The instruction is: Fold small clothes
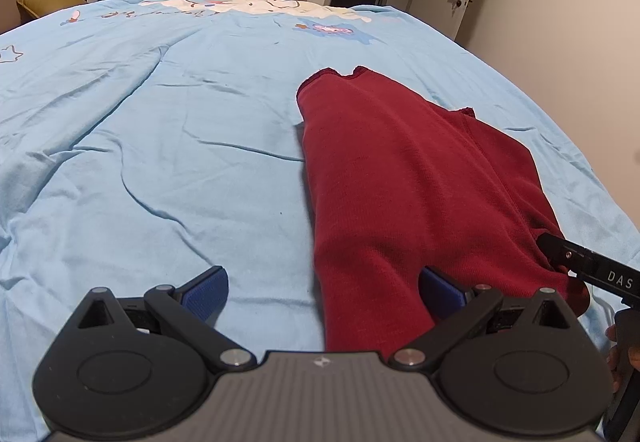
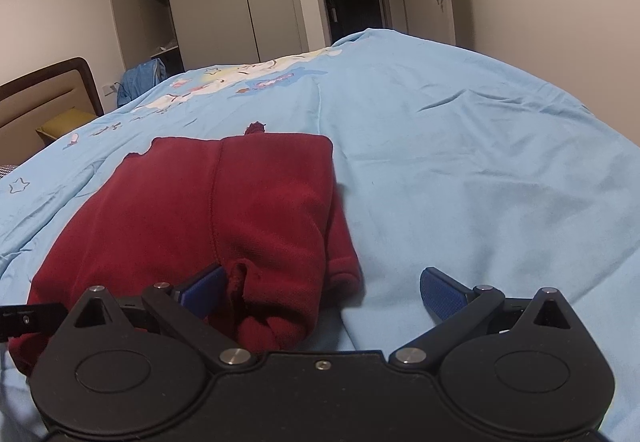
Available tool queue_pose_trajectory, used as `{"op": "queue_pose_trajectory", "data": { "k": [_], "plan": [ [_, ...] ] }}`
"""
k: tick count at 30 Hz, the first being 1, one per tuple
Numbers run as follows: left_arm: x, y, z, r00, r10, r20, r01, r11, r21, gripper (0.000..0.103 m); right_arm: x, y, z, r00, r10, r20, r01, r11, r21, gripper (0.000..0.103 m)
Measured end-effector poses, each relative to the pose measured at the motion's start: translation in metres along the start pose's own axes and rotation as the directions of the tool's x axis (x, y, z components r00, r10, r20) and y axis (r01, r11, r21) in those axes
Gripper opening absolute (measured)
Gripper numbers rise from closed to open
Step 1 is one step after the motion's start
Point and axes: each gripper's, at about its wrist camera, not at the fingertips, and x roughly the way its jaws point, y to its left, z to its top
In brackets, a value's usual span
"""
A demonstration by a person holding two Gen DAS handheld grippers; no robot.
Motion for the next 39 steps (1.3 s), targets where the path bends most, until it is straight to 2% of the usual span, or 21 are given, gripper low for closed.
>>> {"op": "queue_pose_trajectory", "data": {
  "k": [4, 9, 13, 18, 20, 21, 23, 24, 26, 29, 33, 36, 39],
  "plan": [
    [0.001, 0.0, 0.0, 1.0, -0.001, -0.001, 0.001, 1.0, -0.001, 0.103, -0.007, -0.006, 0.0, 1.0, 0.01, 0.0, -0.01, 1.0, 0.008, 0.102],
    [0.001, 0.0, 0.002, 1.0, -0.004, -0.002, 0.004, 1.0, -0.004, 0.103, -0.017, -0.019, 0.018, 0.998, -0.001, 0.066, 0.0, 1.0, 0.02, 0.102],
    [0.001, -0.001, 0.002, 1.0, -0.004, 0.0, 0.004, 1.0, -0.001, 0.103, 0.002, -0.025, 0.043, 0.995, 0.055, 0.084, -0.055, 0.998, 0.003, 0.102],
    [0.001, -0.001, 0.003, 1.0, -0.006, -0.005, 0.006, 1.0, -0.001, 0.103, 0.036, -0.025, 0.062, 0.987, 0.153, 0.055, -0.153, 0.988, -0.011, 0.08],
    [0.001, -0.001, 0.004, 1.0, -0.007, -0.007, 0.007, 1.0, -0.003, 0.103, 0.045, -0.024, 0.067, 0.984, 0.171, 0.052, -0.171, 0.985, -0.014, 0.063],
    [0.001, -0.001, 0.005, 1.0, -0.008, -0.006, 0.008, 1.0, -0.002, 0.103, 0.049, -0.022, 0.07, 0.983, 0.176, 0.05, -0.175, 0.984, -0.021, 0.058],
    [0.001, -0.002, 0.005, 1.0, -0.009, -0.004, 0.009, 1.0, 0.003, 0.103, 0.056, -0.019, 0.073, 0.981, 0.188, 0.042, -0.187, 0.982, -0.038, 0.037],
    [0.001, -0.002, 0.005, 1.0, -0.01, -0.004, 0.01, 1.0, 0.005, 0.103, 0.058, -0.018, 0.075, 0.981, 0.19, 0.035, -0.188, 0.981, -0.045, 0.033],
    [0.002, -0.002, 0.005, 1.0, -0.013, -0.003, 0.013, 1.0, 0.007, 0.103, 0.063, -0.015, 0.076, 0.982, 0.185, 0.031, -0.183, 0.982, -0.056, 0.017],
    [0.004, -0.003, 0.006, 1.0, -0.017, -0.005, 0.017, 1.0, 0.006, 0.103, 0.065, -0.015, 0.079, 0.982, 0.187, 0.039, -0.185, 0.981, -0.062, 0.008],
    [0.005, -0.005, 0.008, 1.0, -0.024, -0.005, 0.024, 1.0, 0.004, 0.103, 0.068, -0.011, 0.089, 0.983, 0.166, 0.074, -0.159, 0.982, -0.099, 0.008],
    [0.005, -0.009, 0.009, 0.999, -0.035, -0.006, 0.035, 0.999, 0.003, 0.103, 0.078, -0.014, 0.087, 0.986, 0.159, 0.049, -0.156, 0.985, -0.074, 0.008],
    [0.005, -0.008, 0.012, 0.998, -0.059, -0.001, 0.059, 0.998, -0.003, 0.103, 0.085, -0.019, 0.08, 0.988, 0.151, 0.021, -0.149, 0.987, -0.053, 0.015]
  ]
}}
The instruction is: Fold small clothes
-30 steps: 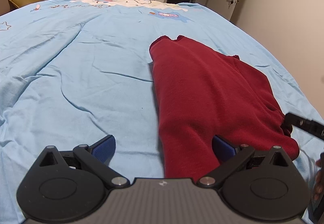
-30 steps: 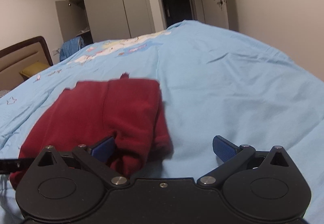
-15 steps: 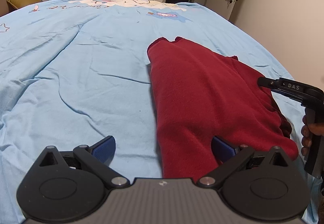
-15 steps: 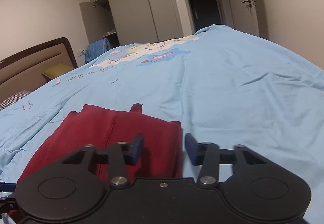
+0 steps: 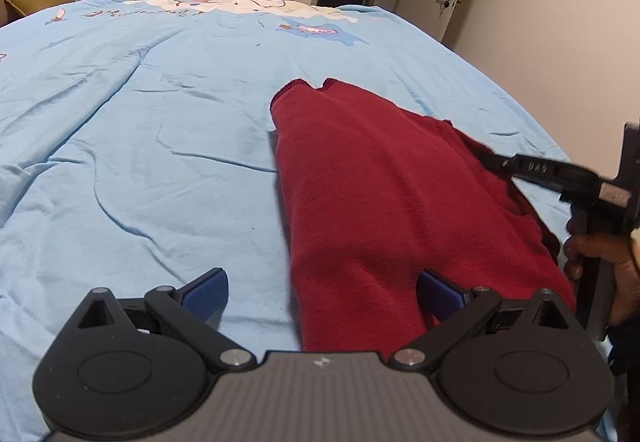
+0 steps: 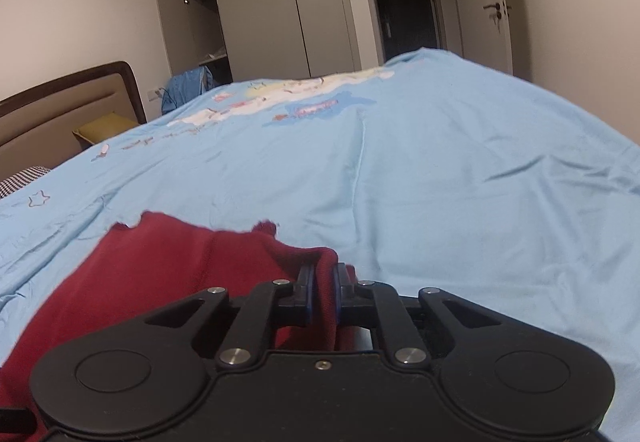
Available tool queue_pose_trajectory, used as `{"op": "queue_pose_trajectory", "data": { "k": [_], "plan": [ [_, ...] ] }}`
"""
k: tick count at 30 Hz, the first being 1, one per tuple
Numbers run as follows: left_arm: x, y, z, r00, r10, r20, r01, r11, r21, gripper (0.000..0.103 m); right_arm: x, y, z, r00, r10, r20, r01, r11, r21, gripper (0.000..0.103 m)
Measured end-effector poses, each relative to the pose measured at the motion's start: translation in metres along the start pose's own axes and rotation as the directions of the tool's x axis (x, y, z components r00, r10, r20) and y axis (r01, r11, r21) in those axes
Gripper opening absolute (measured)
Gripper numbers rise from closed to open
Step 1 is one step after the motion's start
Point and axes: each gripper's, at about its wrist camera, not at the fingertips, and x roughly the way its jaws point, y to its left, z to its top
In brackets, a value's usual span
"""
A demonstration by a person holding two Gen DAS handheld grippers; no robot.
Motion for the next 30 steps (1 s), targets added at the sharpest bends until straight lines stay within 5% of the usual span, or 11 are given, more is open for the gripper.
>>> {"op": "queue_pose_trajectory", "data": {
  "k": [8, 13, 22, 30],
  "plan": [
    [0.0, 0.007, 0.015, 0.998, -0.043, 0.039, 0.044, 0.999, -0.008, 0.103, -0.014, -0.019, -0.001, 0.997, 0.075, 0.004, -0.074, 0.988, 0.133, 0.069],
    [0.011, 0.028, 0.031, 0.997, -0.065, 0.048, 0.069, 0.994, -0.084, 0.103, -0.02, -0.026, -0.01, 0.987, 0.155, -0.037, -0.144, 0.97, 0.196, 0.084],
    [0.039, 0.041, 0.049, 0.995, -0.094, -0.025, 0.089, 0.984, -0.157, 0.103, -0.023, -0.028, -0.026, 0.984, 0.172, -0.049, -0.154, 0.954, 0.256, 0.082],
    [0.048, 0.031, 0.052, 0.987, -0.143, -0.066, 0.132, 0.979, -0.154, 0.085, -0.027, -0.024, -0.028, 0.976, 0.209, -0.054, -0.188, 0.946, 0.264, 0.05]
  ]
}}
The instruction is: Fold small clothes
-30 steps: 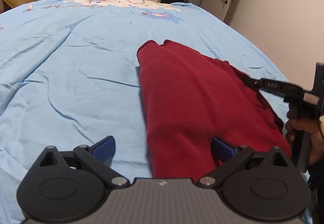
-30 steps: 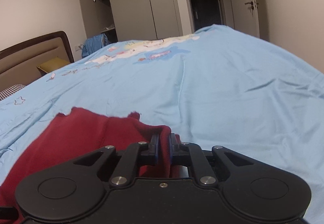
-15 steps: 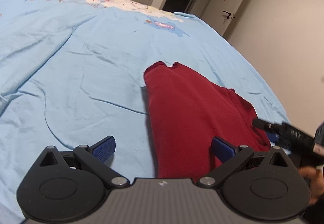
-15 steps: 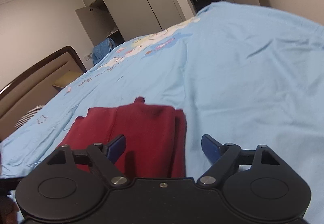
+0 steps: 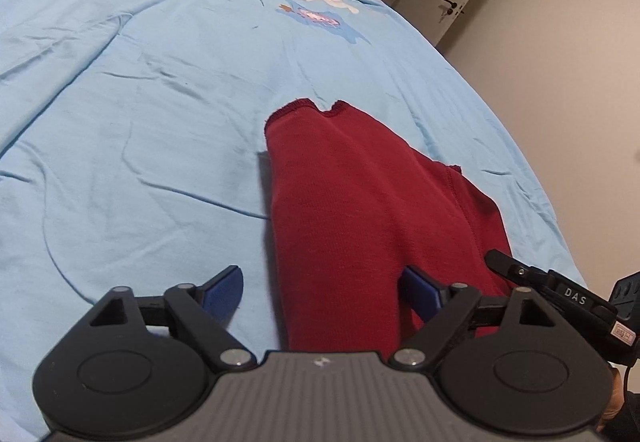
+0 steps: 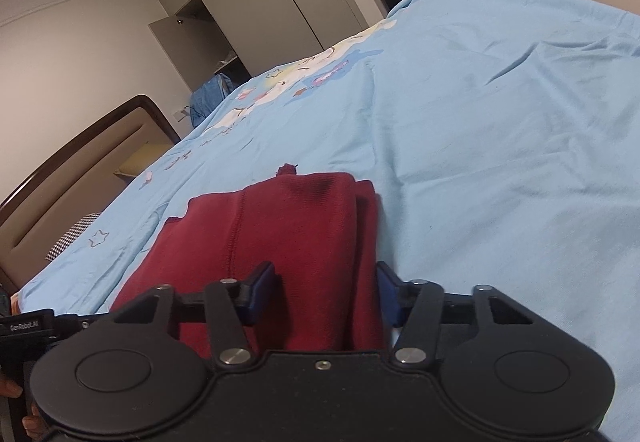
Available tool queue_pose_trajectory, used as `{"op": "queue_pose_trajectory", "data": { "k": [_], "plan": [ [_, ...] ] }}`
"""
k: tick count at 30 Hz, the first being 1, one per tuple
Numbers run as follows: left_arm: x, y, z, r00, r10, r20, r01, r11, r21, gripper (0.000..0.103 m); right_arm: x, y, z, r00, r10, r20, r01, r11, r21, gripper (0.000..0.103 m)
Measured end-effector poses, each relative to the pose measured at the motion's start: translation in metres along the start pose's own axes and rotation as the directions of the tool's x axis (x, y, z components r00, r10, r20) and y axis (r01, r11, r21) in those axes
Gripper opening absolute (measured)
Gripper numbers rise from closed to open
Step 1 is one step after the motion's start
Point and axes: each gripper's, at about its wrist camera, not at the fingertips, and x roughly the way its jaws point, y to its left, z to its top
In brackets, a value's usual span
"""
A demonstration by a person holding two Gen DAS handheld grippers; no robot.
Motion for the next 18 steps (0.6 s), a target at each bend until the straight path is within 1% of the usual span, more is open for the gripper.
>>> {"op": "queue_pose_trajectory", "data": {
  "k": [1, 2, 3, 5, 7, 9, 10, 11, 12, 15, 18],
  "plan": [
    [0.001, -0.001, 0.0, 1.0, -0.006, -0.006, 0.006, 1.0, 0.001, 0.082, 0.0, 0.001, 0.0, 1.0, 0.004, -0.001, -0.004, 1.0, 0.001, 0.046],
    [0.001, -0.002, 0.001, 1.0, -0.013, -0.012, 0.013, 1.0, 0.002, 0.078, 0.0, 0.001, -0.001, 1.0, 0.007, -0.003, -0.007, 1.0, 0.002, 0.041],
    [0.001, -0.003, 0.001, 1.0, -0.019, -0.017, 0.019, 1.0, 0.001, 0.072, -0.001, 0.002, 0.0, 1.0, 0.009, -0.005, -0.009, 1.0, 0.002, 0.039],
    [0.002, -0.006, 0.002, 0.999, -0.021, -0.025, 0.021, 1.0, -0.003, 0.067, -0.002, 0.006, 0.0, 1.0, 0.004, -0.002, -0.004, 1.0, -0.011, 0.031],
    [0.002, -0.01, 0.004, 1.0, -0.004, -0.025, 0.004, 1.0, 0.01, 0.062, -0.004, 0.01, 0.0, 1.0, -0.005, 0.009, 0.005, 0.999, -0.032, 0.027],
    [0.0, -0.014, 0.004, 1.0, 0.009, -0.023, -0.008, 1.0, 0.024, 0.05, -0.007, 0.014, 0.001, 1.0, -0.009, 0.021, 0.01, 0.999, -0.04, 0.024],
    [-0.001, -0.016, 0.004, 1.0, 0.016, -0.02, -0.016, 0.999, 0.03, 0.047, -0.008, 0.016, 0.001, 1.0, -0.011, 0.027, 0.012, 0.999, -0.044, 0.023],
    [-0.003, -0.019, 0.005, 1.0, 0.024, -0.014, -0.024, 0.999, 0.04, 0.041, -0.01, 0.018, 0.001, 0.999, -0.012, 0.034, 0.014, 0.999, -0.051, 0.022],
    [-0.004, -0.022, 0.005, 0.999, 0.033, -0.007, -0.033, 0.998, 0.052, 0.037, -0.012, 0.021, 0.002, 0.999, -0.013, 0.04, 0.015, 0.998, -0.06, 0.021],
    [-0.011, -0.031, 0.01, 0.999, 0.044, 0.022, -0.046, 0.995, 0.084, 0.033, -0.018, 0.031, 0.006, 0.998, -0.011, 0.062, 0.016, 0.996, -0.09, 0.019],
    [-0.022, -0.035, 0.017, 0.998, 0.033, 0.048, -0.037, 0.994, 0.103, 0.031, -0.022, 0.038, 0.012, 0.997, 0.022, 0.077, -0.016, 0.997, -0.081, 0.018]
  ]
}}
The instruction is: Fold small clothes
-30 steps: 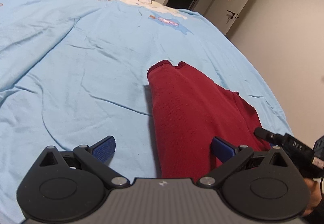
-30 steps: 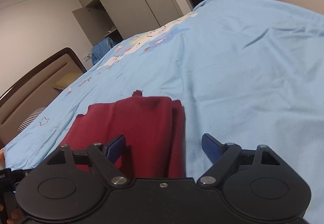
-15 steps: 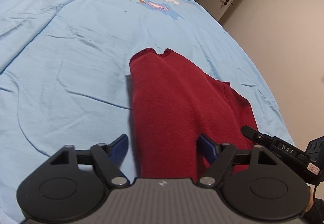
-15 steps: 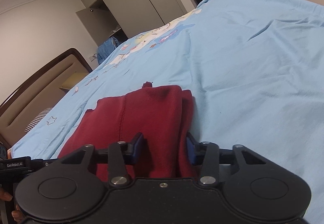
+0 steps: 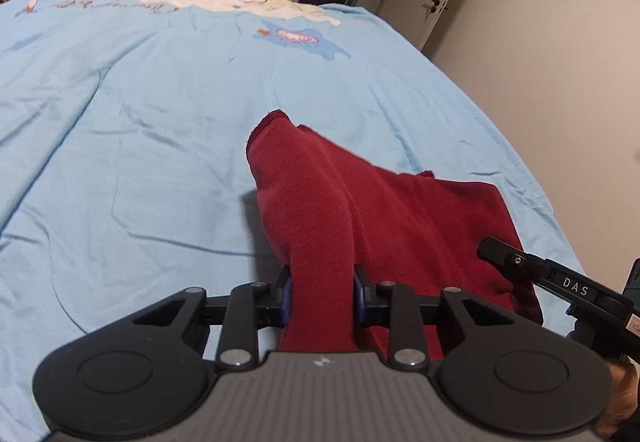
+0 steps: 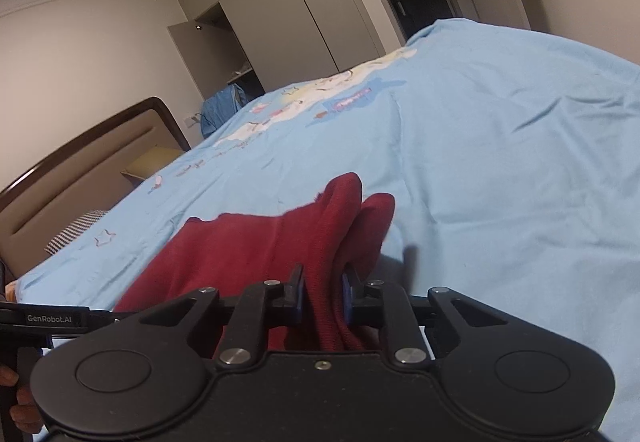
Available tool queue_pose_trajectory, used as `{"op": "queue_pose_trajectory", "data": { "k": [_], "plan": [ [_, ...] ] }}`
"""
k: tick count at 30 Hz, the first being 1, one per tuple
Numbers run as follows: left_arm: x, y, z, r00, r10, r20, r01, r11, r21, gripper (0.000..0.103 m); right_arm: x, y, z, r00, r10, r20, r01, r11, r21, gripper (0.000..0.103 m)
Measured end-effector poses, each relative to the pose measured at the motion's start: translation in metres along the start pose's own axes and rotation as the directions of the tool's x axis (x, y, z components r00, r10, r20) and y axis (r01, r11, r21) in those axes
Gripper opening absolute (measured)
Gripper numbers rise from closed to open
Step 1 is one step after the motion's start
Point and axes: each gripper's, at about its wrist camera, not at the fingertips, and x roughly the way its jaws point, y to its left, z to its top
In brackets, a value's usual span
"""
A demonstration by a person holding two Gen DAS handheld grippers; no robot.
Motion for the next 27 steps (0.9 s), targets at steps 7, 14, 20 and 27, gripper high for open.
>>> {"op": "queue_pose_trajectory", "data": {
  "k": [7, 14, 20, 27],
  "plan": [
    [-0.026, 0.005, 0.026, 0.993, 0.063, 0.097, -0.067, 0.997, 0.046, 0.03, 0.022, 0.032, 0.018, 0.996, 0.083, 0.018, -0.083, 0.997, -0.004, 0.018],
    [-0.047, 0.037, 0.049, 0.975, 0.174, 0.14, -0.177, 0.984, 0.009, 0.031, 0.078, 0.077, 0.029, 0.987, 0.16, -0.015, -0.16, 0.987, -0.024, 0.018],
    [-0.043, 0.068, 0.052, 0.97, 0.224, 0.094, -0.221, 0.975, -0.038, 0.031, 0.113, 0.102, 0.024, 0.983, 0.163, -0.085, -0.167, 0.985, -0.046, 0.018],
    [-0.024, 0.084, 0.036, 0.965, 0.257, 0.055, -0.254, 0.966, -0.053, 0.035, 0.128, 0.093, 0.014, 0.99, 0.082, -0.118, -0.089, 0.994, -0.059, 0.019]
  ]
}}
